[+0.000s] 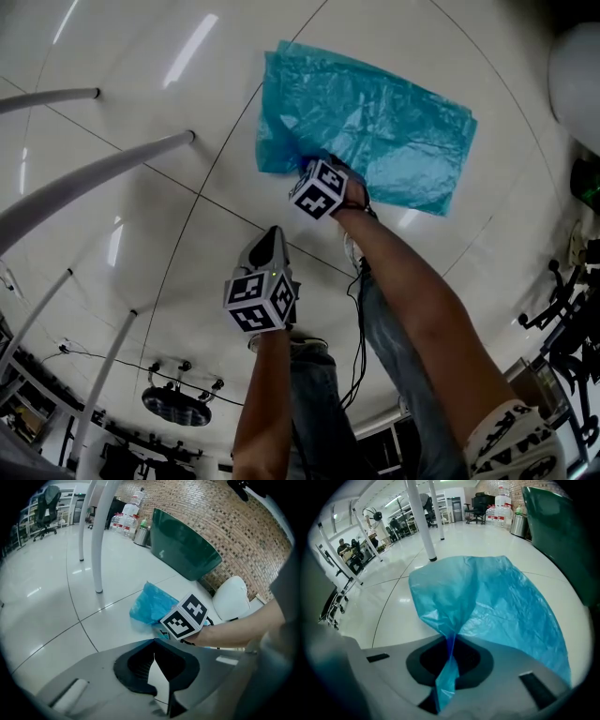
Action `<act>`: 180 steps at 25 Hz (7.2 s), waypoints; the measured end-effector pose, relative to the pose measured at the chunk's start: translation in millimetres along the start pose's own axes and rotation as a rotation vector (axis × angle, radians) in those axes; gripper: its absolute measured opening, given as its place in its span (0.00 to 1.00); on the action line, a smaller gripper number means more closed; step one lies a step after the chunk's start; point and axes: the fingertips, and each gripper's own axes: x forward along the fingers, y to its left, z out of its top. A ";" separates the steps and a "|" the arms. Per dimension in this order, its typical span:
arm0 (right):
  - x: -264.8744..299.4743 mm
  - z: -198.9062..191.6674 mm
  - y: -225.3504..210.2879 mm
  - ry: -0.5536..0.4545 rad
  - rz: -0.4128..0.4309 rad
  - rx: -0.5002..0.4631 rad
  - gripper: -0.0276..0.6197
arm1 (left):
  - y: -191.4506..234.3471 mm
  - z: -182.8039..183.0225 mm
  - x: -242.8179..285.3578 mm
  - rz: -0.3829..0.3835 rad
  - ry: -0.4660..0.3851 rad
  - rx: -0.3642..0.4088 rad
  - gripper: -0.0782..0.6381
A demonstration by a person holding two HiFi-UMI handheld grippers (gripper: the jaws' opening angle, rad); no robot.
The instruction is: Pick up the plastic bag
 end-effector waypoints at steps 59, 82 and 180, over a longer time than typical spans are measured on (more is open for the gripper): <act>-923.5 385.0 290.0 -1.020 0.210 -0.255 0.06 | -92.3 147.1 -871.5 0.478 -0.964 -0.162 0.11; -938.6 402.0 350.1 -1.031 0.194 -0.287 0.06 | -54.9 159.4 -902.0 0.418 -0.990 -0.124 0.11; -557.3 469.9 290.8 -0.083 0.187 -0.301 0.69 | 194.8 57.9 -719.4 0.504 -0.385 -0.434 0.11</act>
